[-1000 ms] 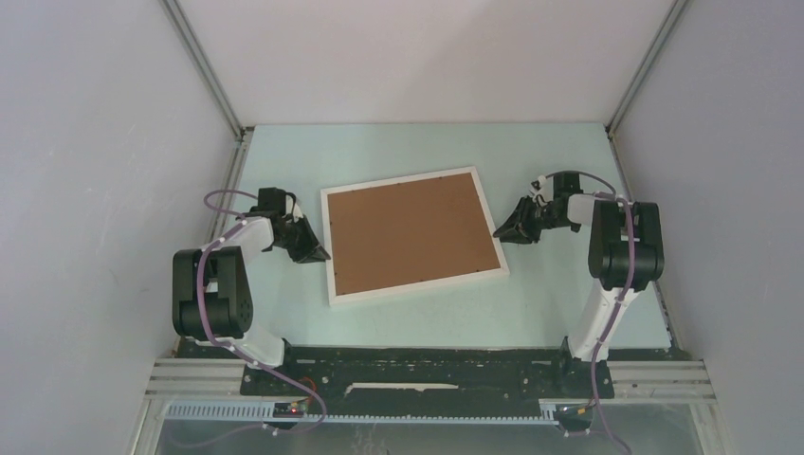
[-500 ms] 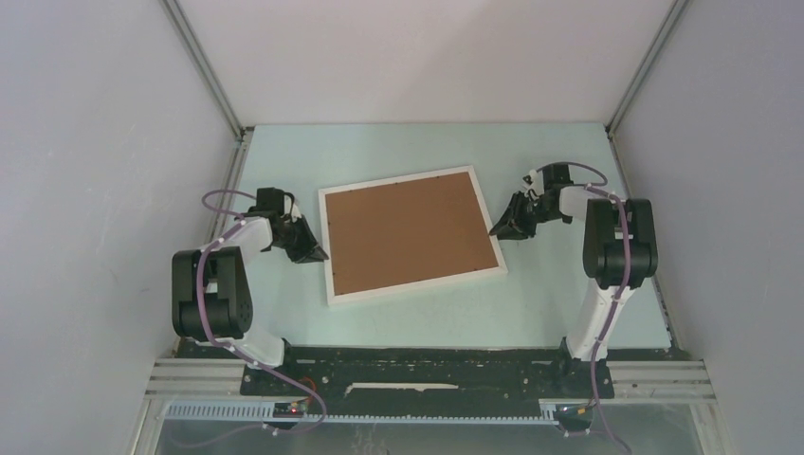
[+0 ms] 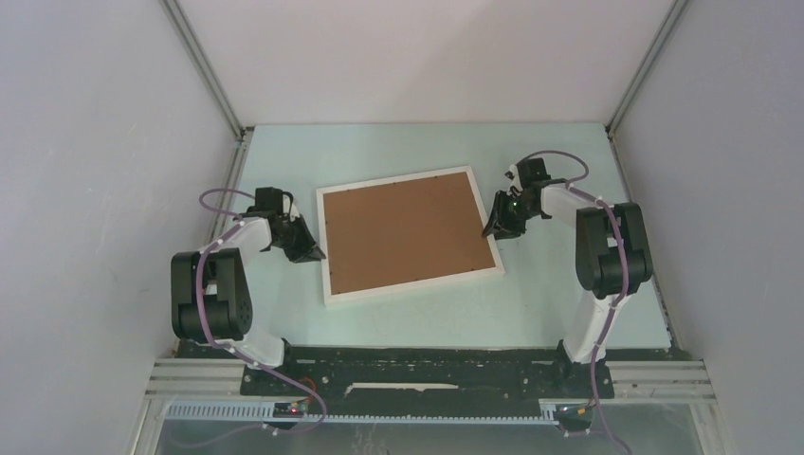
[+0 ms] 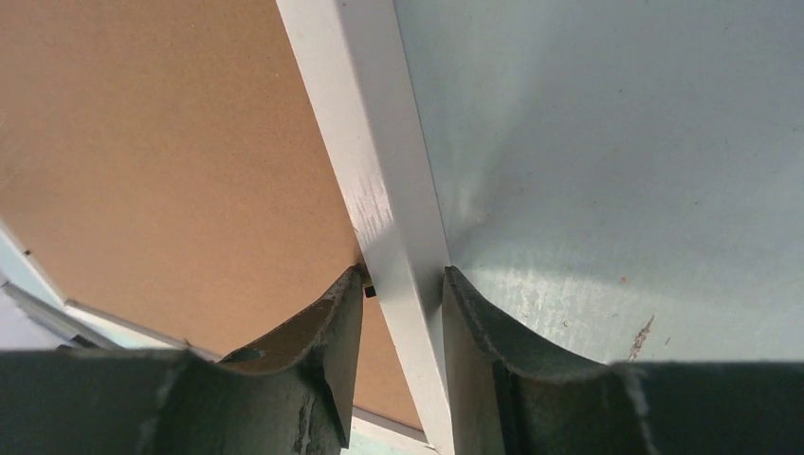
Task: Put the photo into the frame
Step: Install the photo frame at the center of the board.
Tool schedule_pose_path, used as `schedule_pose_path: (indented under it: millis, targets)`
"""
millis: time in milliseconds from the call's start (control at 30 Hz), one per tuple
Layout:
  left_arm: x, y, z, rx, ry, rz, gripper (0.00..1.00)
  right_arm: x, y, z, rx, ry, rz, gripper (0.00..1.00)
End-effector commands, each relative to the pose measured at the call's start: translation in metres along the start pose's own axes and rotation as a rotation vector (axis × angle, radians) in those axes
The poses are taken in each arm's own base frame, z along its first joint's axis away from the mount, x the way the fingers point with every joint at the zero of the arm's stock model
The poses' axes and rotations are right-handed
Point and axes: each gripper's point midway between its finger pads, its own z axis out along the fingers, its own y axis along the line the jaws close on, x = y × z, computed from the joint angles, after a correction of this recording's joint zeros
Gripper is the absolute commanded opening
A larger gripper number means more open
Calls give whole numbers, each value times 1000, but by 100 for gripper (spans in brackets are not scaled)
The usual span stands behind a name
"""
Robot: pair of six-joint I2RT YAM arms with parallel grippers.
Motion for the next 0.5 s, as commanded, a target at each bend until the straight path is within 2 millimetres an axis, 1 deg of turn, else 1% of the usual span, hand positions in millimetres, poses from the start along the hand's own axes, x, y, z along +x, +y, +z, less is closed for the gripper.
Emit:
schedule_pose_path:
  millis: [0, 67, 133, 200, 267, 333, 367, 400, 467]
  targets:
    - [5, -17, 0, 65, 10, 35, 7, 61, 0, 12, 101, 180, -4, 42]
    - [4, -18, -1, 67, 8, 36, 7, 63, 9, 13, 54, 184, -7, 44]
    - [4, -17, -1, 65, 6, 37, 7, 58, 32, 8, -75, 182, 6, 46]
    - [4, -18, -2, 68, 5, 38, 6, 45, 53, -4, -181, 150, 28, 51]
    - [4, -18, -2, 69, 3, 41, 6, 32, 65, -18, -244, 110, 40, 60]
    - [4, -18, -3, 70, 0, 41, 6, 23, 63, -28, -270, 82, 58, 66]
    - [4, -18, -4, 70, -1, 41, 6, 20, 58, -30, -270, 80, 70, 67]
    - [4, -18, -4, 69, -2, 42, 6, 19, 51, -30, -267, 80, 90, 66]
    - [3, -19, -4, 71, -6, 43, 6, 17, 39, -29, -282, 90, 130, 62]
